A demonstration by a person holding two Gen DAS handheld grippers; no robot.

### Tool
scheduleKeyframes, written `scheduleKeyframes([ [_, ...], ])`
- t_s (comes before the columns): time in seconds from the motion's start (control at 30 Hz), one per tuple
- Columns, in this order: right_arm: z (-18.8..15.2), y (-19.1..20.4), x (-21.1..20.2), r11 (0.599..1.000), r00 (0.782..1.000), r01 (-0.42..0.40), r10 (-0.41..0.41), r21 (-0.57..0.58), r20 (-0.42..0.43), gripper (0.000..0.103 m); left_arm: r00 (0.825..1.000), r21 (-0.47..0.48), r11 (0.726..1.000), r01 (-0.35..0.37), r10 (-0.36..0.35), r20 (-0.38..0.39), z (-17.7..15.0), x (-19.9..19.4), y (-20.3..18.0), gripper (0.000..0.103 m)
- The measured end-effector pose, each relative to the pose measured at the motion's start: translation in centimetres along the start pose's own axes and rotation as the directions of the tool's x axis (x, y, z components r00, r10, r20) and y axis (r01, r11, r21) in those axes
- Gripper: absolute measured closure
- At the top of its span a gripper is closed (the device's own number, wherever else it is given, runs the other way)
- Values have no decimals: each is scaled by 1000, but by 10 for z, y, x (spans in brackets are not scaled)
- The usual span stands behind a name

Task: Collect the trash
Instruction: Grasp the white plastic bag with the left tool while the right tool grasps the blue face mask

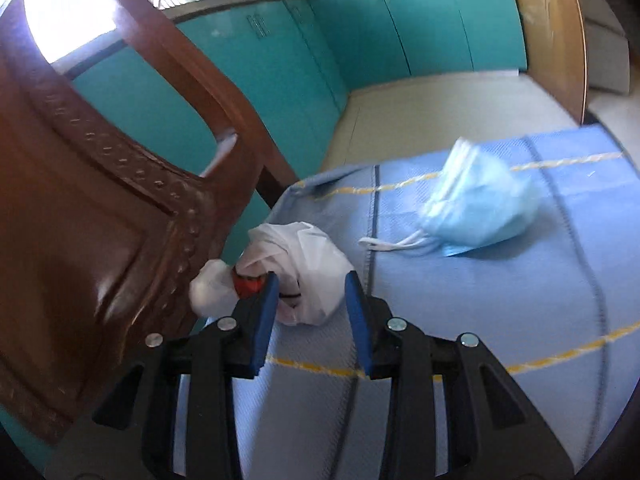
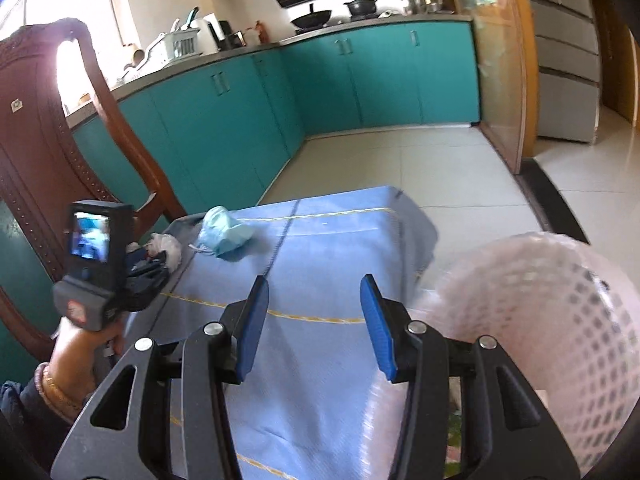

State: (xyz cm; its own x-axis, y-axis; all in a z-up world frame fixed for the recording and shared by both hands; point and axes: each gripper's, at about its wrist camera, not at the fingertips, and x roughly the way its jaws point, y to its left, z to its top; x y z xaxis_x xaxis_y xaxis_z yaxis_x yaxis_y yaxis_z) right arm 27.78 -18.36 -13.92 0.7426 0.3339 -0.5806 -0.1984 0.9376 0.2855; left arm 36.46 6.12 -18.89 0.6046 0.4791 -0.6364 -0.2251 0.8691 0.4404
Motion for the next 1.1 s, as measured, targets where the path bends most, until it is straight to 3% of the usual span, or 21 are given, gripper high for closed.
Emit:
scheduleKeyframes([
  [0.13,2,6,8,1000,1000,-10,10,-9,-16,56,999,37,999,-19,20,-27,2,23,1,69],
  [0.2,2,9,13,1000,1000,-11,10,-14,-25,56,999,43,999,-8,9,-35,3,31,2,84],
  [0.3,3,12,20,1000,999,-7,6,-18,-32,56,1000,36,999,13,-12,-20,1,33,2,98],
  [0.4,7,16,29,1000,999,-5,4,-12,-38,56,998,-5,998,65,-65,14,-6,23,7,100],
  [0.47,14,18,41,1000,999,-22,22,2,-50,56,988,-41,988,148,-146,55,-19,2,13,100],
  [0.5,17,20,47,999,998,-35,36,7,-55,56,981,-53,981,187,-183,67,-26,-8,16,100],
  [0.53,23,25,59,998,996,-60,61,12,-65,56,965,-72,965,253,-246,85,-36,-24,20,100],
  [0.67,39,50,102,993,989,-118,120,24,-85,52,911,-112,907,406,-392,128,-73,-70,36,100],
  [0.73,42,68,120,992,989,-129,129,8,-77,34,879,-126,871,474,-460,126,-92,-91,41,100],
  [0.77,44,79,127,991,989,-132,131,-7,-68,31,858,-137,847,513,-500,121,-104,-100,45,100],
  [0.87,48,106,150,991,991,-119,115,-62,-67,22,831,-154,816,557,-549,96,-122,-112,47,100],
  [0.97,53,130,177,984,997,-58,48,-171,-61,19,833,-140,822,553,-549,65,-135,-123,50,100],
  [1.1,44,146,203,945,992,-3,-40,-328,-123,20,856,-133,845,517,-514,59,-143,-126,61,100],
])
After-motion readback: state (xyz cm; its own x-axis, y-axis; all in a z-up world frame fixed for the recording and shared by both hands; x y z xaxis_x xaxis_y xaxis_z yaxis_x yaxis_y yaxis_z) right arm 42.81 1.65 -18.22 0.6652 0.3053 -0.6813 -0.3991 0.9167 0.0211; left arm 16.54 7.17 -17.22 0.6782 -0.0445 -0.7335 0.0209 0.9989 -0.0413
